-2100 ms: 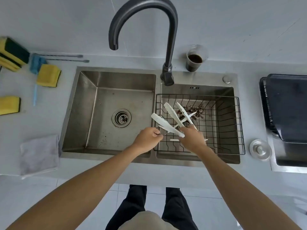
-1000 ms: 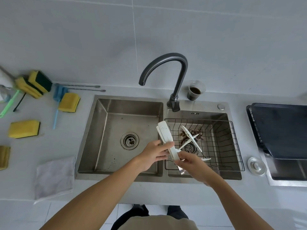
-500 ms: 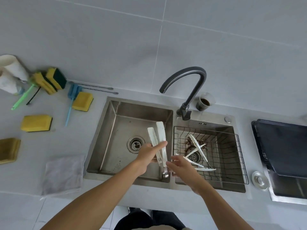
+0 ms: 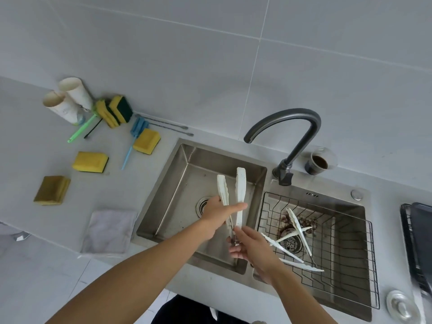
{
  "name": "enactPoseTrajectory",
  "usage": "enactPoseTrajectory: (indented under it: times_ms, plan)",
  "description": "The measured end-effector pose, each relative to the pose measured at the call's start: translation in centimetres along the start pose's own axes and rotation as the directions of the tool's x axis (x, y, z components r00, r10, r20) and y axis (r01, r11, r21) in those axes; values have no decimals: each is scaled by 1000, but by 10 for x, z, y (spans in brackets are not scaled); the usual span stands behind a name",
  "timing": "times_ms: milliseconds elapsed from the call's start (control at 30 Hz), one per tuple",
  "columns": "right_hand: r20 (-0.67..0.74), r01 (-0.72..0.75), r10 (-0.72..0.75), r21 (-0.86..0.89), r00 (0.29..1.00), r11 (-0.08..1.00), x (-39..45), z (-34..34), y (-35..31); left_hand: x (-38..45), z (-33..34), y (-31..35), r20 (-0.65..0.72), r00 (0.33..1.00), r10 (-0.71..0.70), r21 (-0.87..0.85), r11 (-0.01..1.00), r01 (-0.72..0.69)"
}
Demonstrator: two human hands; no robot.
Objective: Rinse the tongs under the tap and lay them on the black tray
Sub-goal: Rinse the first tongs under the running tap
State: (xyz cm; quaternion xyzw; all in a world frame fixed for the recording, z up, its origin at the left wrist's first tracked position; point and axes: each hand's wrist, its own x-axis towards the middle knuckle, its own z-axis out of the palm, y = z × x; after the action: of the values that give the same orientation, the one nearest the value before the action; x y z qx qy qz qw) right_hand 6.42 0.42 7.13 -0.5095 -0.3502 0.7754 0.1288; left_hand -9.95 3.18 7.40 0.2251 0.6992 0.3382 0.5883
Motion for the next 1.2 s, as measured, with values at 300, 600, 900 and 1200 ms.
enactPoseTrajectory:
  times_ms: [300,600,900,1200]
  plan:
    - [-411,-9,-139,-337,901,941,25,-33,-46,33,0,-1,33,998,-51,101,994,47]
    - [-754,74,-4,59,657,996,61,-75,-123,61,-14,1,102,986,-128,174,979,109]
    - [-753,72,84,172,653,983,87,-84,-144,79,-26,-3,146,971,-189,192,968,160]
    - [-765,-1,79,102,639,995,91,-84,-151,79,-32,2,167,967,-194,151,974,170]
